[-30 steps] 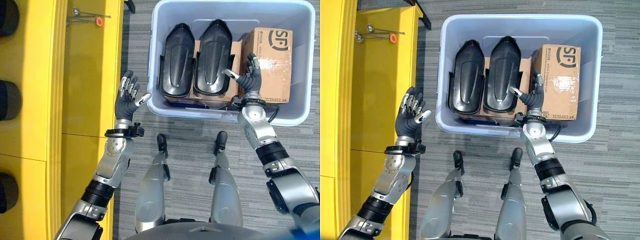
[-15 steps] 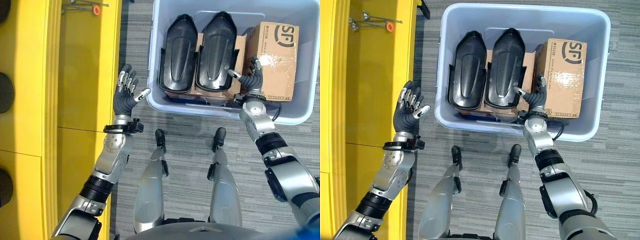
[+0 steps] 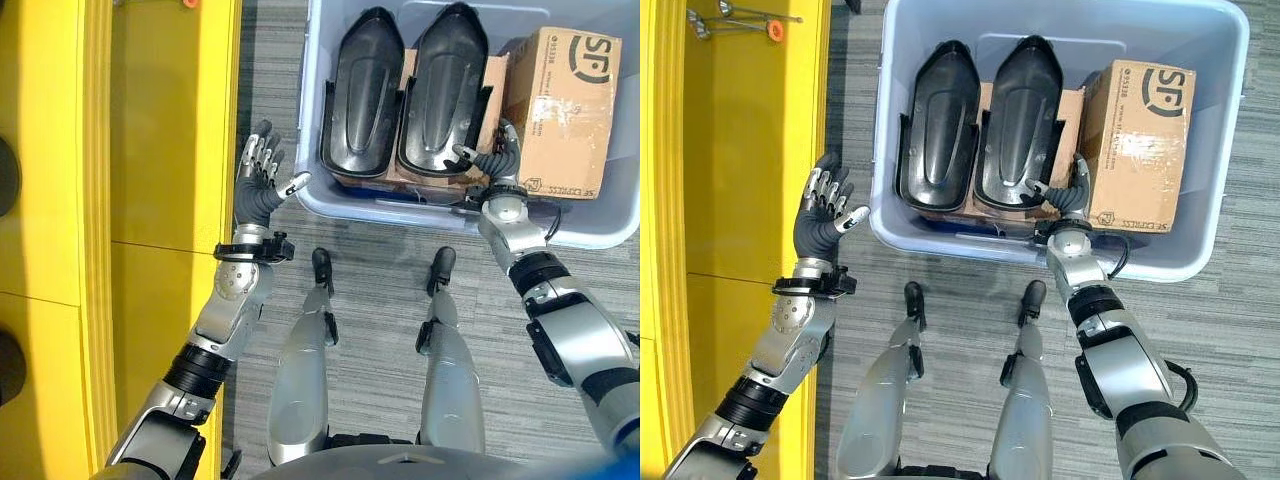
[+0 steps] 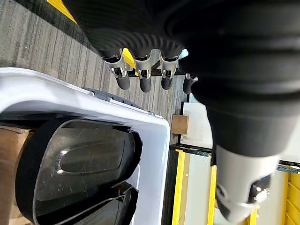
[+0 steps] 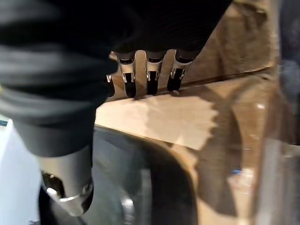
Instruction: Move parts from the plastic box to the shelf.
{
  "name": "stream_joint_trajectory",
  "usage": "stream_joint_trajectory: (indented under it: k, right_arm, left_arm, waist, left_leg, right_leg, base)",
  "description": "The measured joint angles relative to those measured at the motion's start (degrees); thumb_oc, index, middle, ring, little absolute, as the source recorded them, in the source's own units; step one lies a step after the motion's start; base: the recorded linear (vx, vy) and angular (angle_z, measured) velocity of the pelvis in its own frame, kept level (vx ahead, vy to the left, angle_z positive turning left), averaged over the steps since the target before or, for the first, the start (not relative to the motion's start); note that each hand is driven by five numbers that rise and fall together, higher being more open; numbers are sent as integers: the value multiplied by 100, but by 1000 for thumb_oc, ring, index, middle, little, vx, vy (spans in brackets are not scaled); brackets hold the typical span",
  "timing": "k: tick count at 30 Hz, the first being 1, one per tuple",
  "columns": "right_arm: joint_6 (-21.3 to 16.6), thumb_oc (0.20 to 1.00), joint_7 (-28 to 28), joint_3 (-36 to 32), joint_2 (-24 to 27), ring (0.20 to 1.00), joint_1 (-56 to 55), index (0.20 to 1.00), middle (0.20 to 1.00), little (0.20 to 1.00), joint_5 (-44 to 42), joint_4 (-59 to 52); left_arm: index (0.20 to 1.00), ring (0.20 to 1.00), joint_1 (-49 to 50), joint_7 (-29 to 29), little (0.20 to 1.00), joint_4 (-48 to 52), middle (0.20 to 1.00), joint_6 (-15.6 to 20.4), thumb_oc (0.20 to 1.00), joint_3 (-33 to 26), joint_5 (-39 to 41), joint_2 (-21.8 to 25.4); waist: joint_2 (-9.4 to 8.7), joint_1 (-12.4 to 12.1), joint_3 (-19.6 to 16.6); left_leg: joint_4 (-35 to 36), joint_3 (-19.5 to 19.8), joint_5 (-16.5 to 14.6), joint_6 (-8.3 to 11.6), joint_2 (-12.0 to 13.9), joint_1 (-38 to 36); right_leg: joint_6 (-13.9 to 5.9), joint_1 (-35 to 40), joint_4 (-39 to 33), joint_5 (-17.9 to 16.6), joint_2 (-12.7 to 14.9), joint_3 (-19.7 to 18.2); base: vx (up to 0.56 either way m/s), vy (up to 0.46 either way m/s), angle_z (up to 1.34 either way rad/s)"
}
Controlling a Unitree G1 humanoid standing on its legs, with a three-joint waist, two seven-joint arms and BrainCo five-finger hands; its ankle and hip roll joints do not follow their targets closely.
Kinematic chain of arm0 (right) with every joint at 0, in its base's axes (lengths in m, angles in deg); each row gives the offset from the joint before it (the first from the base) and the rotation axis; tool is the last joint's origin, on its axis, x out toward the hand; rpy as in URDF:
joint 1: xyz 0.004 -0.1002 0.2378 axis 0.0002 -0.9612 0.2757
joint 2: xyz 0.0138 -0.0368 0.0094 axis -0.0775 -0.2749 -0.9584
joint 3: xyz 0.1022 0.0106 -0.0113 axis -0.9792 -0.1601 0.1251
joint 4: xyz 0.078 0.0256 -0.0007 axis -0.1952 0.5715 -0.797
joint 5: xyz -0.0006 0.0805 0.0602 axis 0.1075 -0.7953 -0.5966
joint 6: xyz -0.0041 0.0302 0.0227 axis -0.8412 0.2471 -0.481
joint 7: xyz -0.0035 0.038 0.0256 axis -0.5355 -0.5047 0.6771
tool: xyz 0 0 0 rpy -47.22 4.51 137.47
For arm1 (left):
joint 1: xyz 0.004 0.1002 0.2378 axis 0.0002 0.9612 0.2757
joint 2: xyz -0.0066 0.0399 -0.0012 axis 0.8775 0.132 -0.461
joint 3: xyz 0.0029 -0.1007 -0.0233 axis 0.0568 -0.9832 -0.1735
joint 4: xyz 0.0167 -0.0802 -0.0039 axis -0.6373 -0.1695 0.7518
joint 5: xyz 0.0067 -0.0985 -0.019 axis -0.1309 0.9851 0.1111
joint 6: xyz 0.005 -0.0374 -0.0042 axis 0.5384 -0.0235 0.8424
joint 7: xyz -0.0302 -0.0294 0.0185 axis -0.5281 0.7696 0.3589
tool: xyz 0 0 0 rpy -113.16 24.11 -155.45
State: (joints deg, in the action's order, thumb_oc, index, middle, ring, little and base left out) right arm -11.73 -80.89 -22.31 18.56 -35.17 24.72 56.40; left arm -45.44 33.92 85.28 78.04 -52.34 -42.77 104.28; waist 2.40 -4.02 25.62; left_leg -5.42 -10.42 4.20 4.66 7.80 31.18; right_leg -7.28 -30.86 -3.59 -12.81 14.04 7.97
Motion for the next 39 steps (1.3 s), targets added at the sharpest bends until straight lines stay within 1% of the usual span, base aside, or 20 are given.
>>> stream_joint_trajectory:
  k: [2, 3, 7, 12, 16, 20, 27, 31, 32, 33, 34, 35, 36, 37, 39]
  right_arm:
    - [-1, 1000, 9, 5, 8, 1000, 42, 1000, 1000, 1000, -1, 53]
    - [11, 1000, 14, 8, 5, 1000, 234, 1000, 1000, 1000, -13, 331]
    - [40, 1000, 9, 6, 9, 1000, 380, 1000, 1000, 1000, -80, 400]
    - [48, 1000, 13, 9, 19, 1000, 555, 1000, 1000, 1000, -175, 821]
    - [46, 1000, -45, 16, 30, 1000, 604, 1000, 1000, 1000, -172, 841]
    - [71, 1000, -81, 225, 34, 1000, 787, 1000, 1000, 1000, -151, 1129]
    - [186, 1000, -241, 360, 145, 1000, 1078, 1000, 1000, 1000, 121, 1471]
    - [236, 1000, -314, 533, 223, 1000, 1202, 1000, 1000, 1000, 362, 1799]
    - [317, 680, -332, 562, 216, 680, 1277, 680, 680, 680, 441, 1866]
    - [352, 680, -345, 609, 214, 680, 1307, 680, 680, 680, 471, 1892]
    - [355, 498, -354, 642, 209, 498, 1322, 498, 498, 498, 492, 1925]
    - [355, 454, -358, 658, 217, 454, 1333, 454, 454, 454, 511, 1953]
    - [356, 307, -369, 670, 236, 307, 1341, 307, 307, 307, 528, 1985]
    - [360, 200, -370, 684, 284, 200, 1357, 200, 200, 200, 542, 1998]
    - [364, 200, -371, 697, 318, 200, 1402, 200, 200, 200, 565, 2004]
  left_arm:
    - [1000, 1000, -3, -35, 1000, 0, 1000, 17, 1000, -3, 1, 2]
    - [1000, 1000, -29, -36, 1000, 1, 1000, 41, 1000, 2, 0, -3]
    - [1000, 1000, -26, -43, 1000, 0, 1000, 46, 1000, 4, 1, -1]
    - [1000, 1000, -32, -63, 1000, 1, 1000, 48, 1000, 4, 2, 4]
    - [1000, 1000, -49, -125, 1000, -46, 1000, 47, 1000, 25, 3, 3]
    - [1000, 1000, -104, -156, 1000, -46, 1000, 47, 1000, 50, 0, 3]
    - [1000, 1000, -243, -229, 1000, -46, 1000, 48, 1000, 161, -5, 4]
    - [1000, 1000, -250, -292, 1000, -49, 1000, 50, 1000, 177, -31, 3]
    - [1000, 1000, -247, -302, 1000, -49, 1000, 50, 1000, 178, -32, 4]
    - [1000, 1000, -246, -316, 1000, -50, 1000, 50, 1000, 178, -35, 3]
    - [1000, 1000, -242, -340, 1000, -51, 1000, 50, 1000, 178, -36, 3]
    - [1000, 1000, -241, -362, 1000, -51, 1000, 50, 1000, 179, -37, 3]
    - [1000, 1000, -241, -372, 1000, -51, 1000, 50, 1000, 177, -39, 5]
    - [1000, 1000, -241, -389, 1000, -51, 1000, 50, 1000, 179, -42, 3]
    - [1000, 1000, -241, -411, 1000, -51, 1000, 50, 1000, 179, -44, 3]
  waist:
    - [0, 0, 0]
    - [15, -2, 11]
    - [12, -14, 64]
    - [13, -19, 67]
    - [16, -37, 99]
    - [16, -44, 99]
    - [16, -57, 98]
    - [16, -157, 98]
    - [16, -170, 98]
    - [16, -177, 99]
    - [16, -177, 98]
    - [16, -175, 98]
    - [15, -176, 98]
    - [15, -175, 99]
    - [14, -173, 99]
  left_leg:
    - [-1, 0, 0, 0, 0, -2]
    - [-1, 13, 0, 0, 1, 7]
    - [-8, 17, 1, -1, 1, 13]
    - [-70, 107, 0, -2, -1, 132]
    - [-96, 140, 6, -9, -17, 200]
    - [-107, 154, 6, -10, -19, 205]
    - [-277, 295, 6, -13, -12, 497]
    - [-320, 328, 11, -19, -16, 561]
    - [-343, 352, 11, -19, -17, 588]
    - [-350, 372, 11, -20, -22, 596]
    - [-354, 380, 11, -20, -26, 597]
    - [-360, 381, 11, -21, -26, 597]
    - [-369, 384, 12, -23, -28, 597]
    - [-370, 391, 13, -25, -29, 603]
    - [-374, 396, 16, -26, -29, 624]
  right_leg:
    - [0, 0, 1, 0, 0, 0]
    - [0, 0, 1, 0, -1, 17]
    - [0, 0, 5, 0, 1, 22]
    - [3, -43, 5, 3, 2, 86]
    - [6, -94, 28, -2, 14, 94]
    - [6, -94, 36, -2, 15, 95]
    - [17, -217, 68, -14, 16, 219]
    - [20, -262, 106, -23, 14, 231]
    - [21, -273, 120, -22, 15, 244]
    - [23, -278, 128, -23, 11, 247]
    - [23, -278, 136, -23, 11, 249]
    - [23, -279, 146, -23, 13, 248]
    - [26, -280, 160, -21, 15, 246]
    - [35, -285, 163, -15, 13, 246]
    - [45, -307, 163, -9, 11, 244]
  base:
    - [0, 0, 0]
    - [0, 0, 0]
    - [0, 0, 0]
    - [10, 0, 5]
    - [5, 0, 3]
    - [0, 0, 0]
    - [12, 3, 7]
    - [3, 4, 1]
    - [7, 21, 5]
    - [4, 8, 4]
    - [0, 0, 0]
    - [0, 0, 0]
    - [0, 0, 0]
    - [0, 0, 0]
    - [0, 0, 0]
